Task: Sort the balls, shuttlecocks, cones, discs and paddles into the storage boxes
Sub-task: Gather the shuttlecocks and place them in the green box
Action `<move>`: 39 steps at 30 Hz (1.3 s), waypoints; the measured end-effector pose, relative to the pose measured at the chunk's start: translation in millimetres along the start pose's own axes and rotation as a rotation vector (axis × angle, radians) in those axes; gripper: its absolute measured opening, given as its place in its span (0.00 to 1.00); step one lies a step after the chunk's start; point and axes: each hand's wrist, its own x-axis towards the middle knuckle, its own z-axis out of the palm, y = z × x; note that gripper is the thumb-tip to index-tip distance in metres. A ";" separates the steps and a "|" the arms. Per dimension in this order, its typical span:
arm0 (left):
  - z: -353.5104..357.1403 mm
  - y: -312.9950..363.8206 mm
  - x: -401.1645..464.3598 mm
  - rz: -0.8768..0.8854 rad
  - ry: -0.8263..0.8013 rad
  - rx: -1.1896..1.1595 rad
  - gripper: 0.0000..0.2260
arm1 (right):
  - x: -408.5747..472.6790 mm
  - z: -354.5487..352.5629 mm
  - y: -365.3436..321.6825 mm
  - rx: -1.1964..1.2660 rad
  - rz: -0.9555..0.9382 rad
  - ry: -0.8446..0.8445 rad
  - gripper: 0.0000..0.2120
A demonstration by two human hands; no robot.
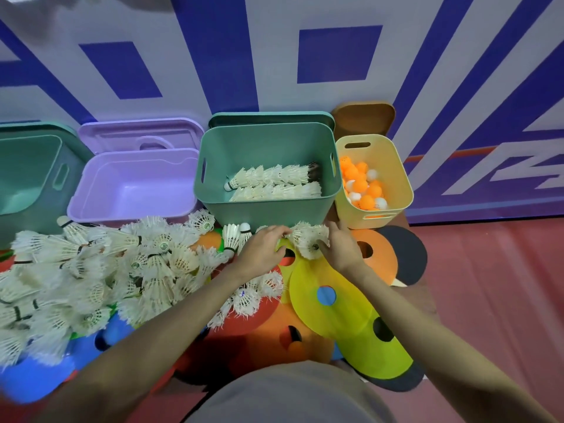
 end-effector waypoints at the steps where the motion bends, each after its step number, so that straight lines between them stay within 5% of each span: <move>1: 3.1 -0.6 0.1 -0.020 -0.010 0.004 0.17 | 1.3 1.6 -0.2 0.022 0.027 -0.010 0.16; 6: 17.9 0.6 1.8 -0.060 -0.022 0.004 0.20 | 1.8 6.7 6.0 0.093 0.054 -0.013 0.05; 14: 29.2 0.7 22.6 -0.159 0.024 0.110 0.22 | -24.9 -8.0 20.2 0.298 0.125 0.274 0.07; 24: 31.0 14.6 51.3 -0.373 0.082 0.092 0.10 | -46.7 -19.6 31.3 0.400 0.116 0.362 0.06; 28: 24.1 9.1 48.4 -0.377 0.152 -0.028 0.19 | -46.3 -32.0 21.9 0.530 0.103 0.414 0.03; 33: 7.3 15.0 30.8 -0.319 0.169 -0.105 0.18 | -42.7 -42.1 1.4 0.714 0.011 0.409 0.01; 39: -3.1 22.4 6.6 -0.238 0.127 -0.176 0.17 | -42.7 -28.5 -15.6 0.634 -0.050 0.337 0.03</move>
